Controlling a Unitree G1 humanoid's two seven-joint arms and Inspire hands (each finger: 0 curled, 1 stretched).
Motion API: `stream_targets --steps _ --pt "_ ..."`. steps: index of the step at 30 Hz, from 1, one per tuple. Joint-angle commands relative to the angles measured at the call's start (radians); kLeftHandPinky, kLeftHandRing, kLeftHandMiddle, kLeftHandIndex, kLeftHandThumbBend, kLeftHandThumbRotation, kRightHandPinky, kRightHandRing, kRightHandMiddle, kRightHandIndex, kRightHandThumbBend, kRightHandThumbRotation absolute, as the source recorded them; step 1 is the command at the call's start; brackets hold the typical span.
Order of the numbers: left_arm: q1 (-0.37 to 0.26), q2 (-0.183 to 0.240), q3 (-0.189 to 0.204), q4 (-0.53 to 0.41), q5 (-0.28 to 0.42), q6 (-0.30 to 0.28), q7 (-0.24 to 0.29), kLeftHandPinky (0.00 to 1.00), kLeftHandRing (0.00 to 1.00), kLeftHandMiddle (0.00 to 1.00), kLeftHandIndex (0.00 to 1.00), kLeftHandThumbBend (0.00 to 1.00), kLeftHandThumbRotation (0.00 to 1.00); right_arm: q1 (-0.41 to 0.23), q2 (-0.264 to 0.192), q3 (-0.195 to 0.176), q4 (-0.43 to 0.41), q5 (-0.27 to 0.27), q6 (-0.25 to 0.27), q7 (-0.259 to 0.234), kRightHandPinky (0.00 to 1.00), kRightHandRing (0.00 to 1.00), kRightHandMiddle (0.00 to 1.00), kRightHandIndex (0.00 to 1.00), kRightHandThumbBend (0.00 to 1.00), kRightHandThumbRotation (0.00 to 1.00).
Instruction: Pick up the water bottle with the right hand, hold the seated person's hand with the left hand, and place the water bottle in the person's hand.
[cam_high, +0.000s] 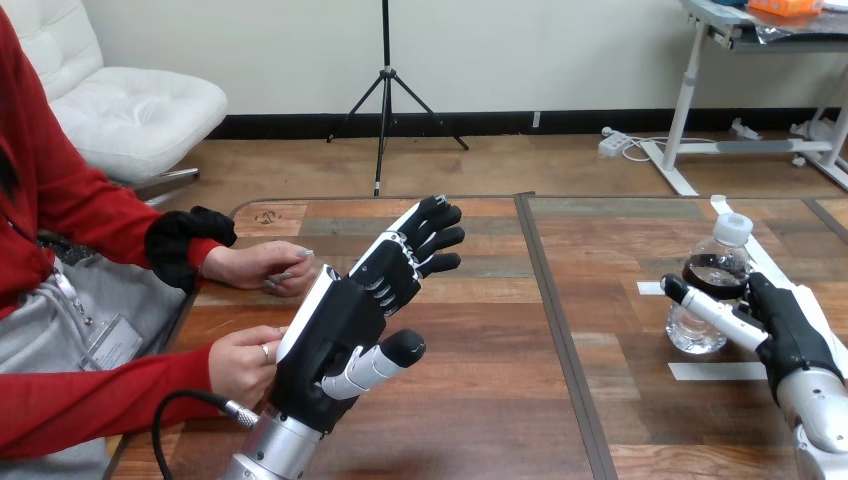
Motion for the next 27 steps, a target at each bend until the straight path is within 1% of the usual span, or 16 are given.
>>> stream_targets --steps 1,2,5,9,11,12,13,18,20,21,23,27 --pt "-0.037 -0.007 0.016 -0.020 -0.019 -0.012 -0.003 0.84 0.89 0.91 0.91 1.00 0.73 -0.114 0.019 -0.013 -0.010 0.021 -0.009 0.014 0.83 0.87 0.87 0.95 1.00 0.52" --pt "-0.037 -0.007 0.016 -0.020 -0.018 -0.013 -0.002 0.84 0.89 0.91 0.91 1.00 0.73 -0.115 0.019 -0.014 -0.009 0.024 -0.010 0.017 0.83 0.87 0.87 0.95 1.00 0.51" --pt "-0.033 -0.007 0.015 -0.024 -0.016 -0.015 0.001 0.84 0.89 0.91 0.91 1.00 0.73 -0.121 0.021 -0.006 -0.010 0.016 -0.006 0.001 0.82 0.87 0.86 0.95 1.00 0.49" --pt "-0.034 -0.008 0.016 -0.025 -0.018 -0.014 0.001 0.83 0.89 0.91 0.91 1.00 0.72 -0.129 0.028 -0.017 -0.006 0.027 0.006 -0.010 0.80 0.86 0.85 0.94 1.00 0.46" --pt "-0.034 -0.007 0.016 -0.024 -0.016 -0.017 0.003 0.83 0.89 0.91 0.91 1.00 0.72 -0.131 0.031 -0.020 -0.005 0.029 0.007 -0.018 0.78 0.84 0.84 0.92 1.00 0.41" --pt "-0.034 -0.007 0.016 -0.024 -0.016 -0.018 0.004 0.83 0.89 0.91 0.91 1.00 0.72 -0.134 0.034 -0.021 -0.004 0.027 0.010 -0.037 0.78 0.84 0.84 0.92 1.00 0.40" --pt "-0.034 -0.007 0.016 -0.024 -0.016 -0.019 0.004 0.83 0.89 0.91 0.91 1.00 0.72 -0.136 0.036 -0.020 -0.003 0.025 0.012 -0.051 0.74 0.81 0.81 0.89 1.00 0.33" --pt "-0.034 -0.004 0.016 -0.025 -0.015 -0.020 0.004 0.83 0.89 0.91 0.91 1.00 0.72 -0.143 0.045 -0.016 0.000 0.016 0.021 -0.114 0.67 0.75 0.76 0.83 1.00 0.19" --pt "-0.034 -0.003 0.017 -0.024 -0.016 -0.023 0.004 0.83 0.88 0.91 0.91 1.00 0.73 -0.146 0.050 -0.019 0.000 0.019 0.028 -0.133 0.57 0.67 0.73 0.79 1.00 0.13" --pt "-0.033 -0.003 0.017 -0.025 -0.012 -0.025 0.011 0.83 0.88 0.90 0.90 1.00 0.73 -0.147 0.054 -0.021 0.001 0.020 0.028 -0.145 0.49 0.60 0.71 0.76 1.00 0.08" --pt "-0.032 -0.002 0.017 -0.027 -0.007 -0.026 0.019 0.83 0.88 0.90 0.90 1.00 0.73 -0.147 0.056 -0.021 0.001 0.021 0.026 -0.157 0.43 0.55 0.68 0.73 1.00 0.05" --pt "-0.031 0.000 0.016 -0.029 -0.010 -0.026 0.017 0.82 0.88 0.90 0.90 1.00 0.73 -0.152 0.064 -0.025 0.003 0.025 0.039 -0.182 0.36 0.48 0.64 0.68 1.00 0.02"
